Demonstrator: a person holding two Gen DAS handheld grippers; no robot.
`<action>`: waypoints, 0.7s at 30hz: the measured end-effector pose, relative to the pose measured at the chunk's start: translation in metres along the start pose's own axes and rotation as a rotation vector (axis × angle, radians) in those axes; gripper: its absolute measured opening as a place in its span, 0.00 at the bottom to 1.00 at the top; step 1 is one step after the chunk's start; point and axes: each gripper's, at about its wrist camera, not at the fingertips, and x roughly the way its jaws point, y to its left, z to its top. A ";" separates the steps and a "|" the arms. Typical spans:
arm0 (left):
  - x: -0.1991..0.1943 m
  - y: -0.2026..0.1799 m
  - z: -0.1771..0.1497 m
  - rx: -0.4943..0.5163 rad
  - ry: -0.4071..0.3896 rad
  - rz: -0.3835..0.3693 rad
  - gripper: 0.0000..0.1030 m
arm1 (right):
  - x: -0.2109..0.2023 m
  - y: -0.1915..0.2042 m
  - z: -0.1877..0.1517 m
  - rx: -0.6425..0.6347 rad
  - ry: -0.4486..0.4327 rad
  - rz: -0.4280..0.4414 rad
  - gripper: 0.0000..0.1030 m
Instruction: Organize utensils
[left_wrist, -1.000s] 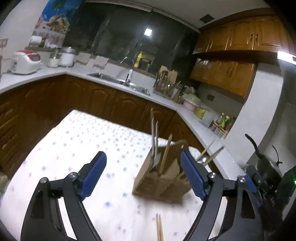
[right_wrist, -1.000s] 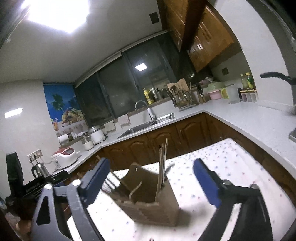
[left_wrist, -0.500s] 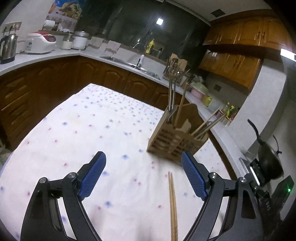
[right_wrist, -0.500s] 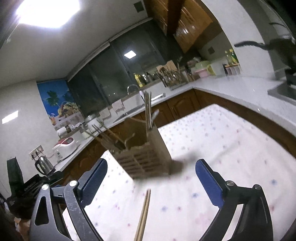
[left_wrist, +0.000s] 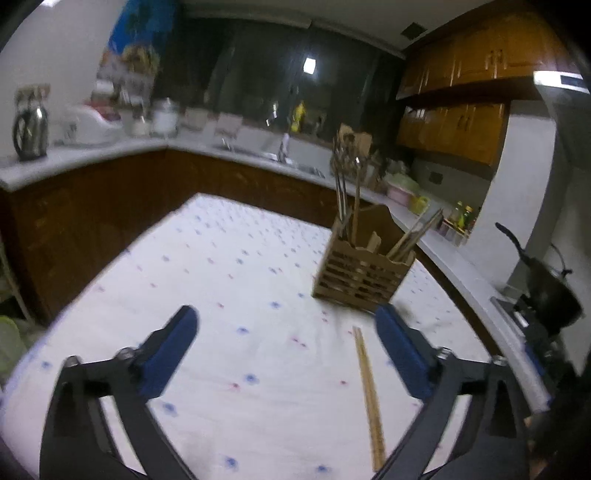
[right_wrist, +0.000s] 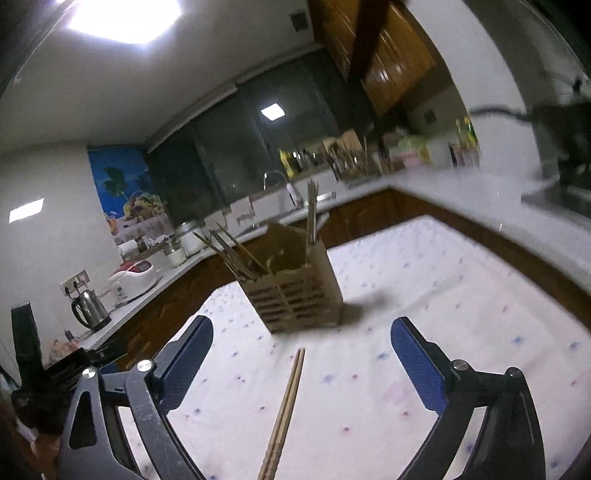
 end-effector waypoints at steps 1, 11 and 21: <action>-0.004 0.000 -0.003 0.012 -0.025 0.019 1.00 | -0.007 0.004 -0.001 -0.032 -0.030 -0.007 1.00; -0.013 0.000 -0.039 0.100 -0.064 0.096 1.00 | -0.028 0.027 -0.048 -0.251 -0.116 -0.045 1.00; -0.010 -0.015 -0.062 0.176 -0.061 0.113 1.00 | -0.035 0.011 -0.060 -0.223 -0.096 -0.079 1.00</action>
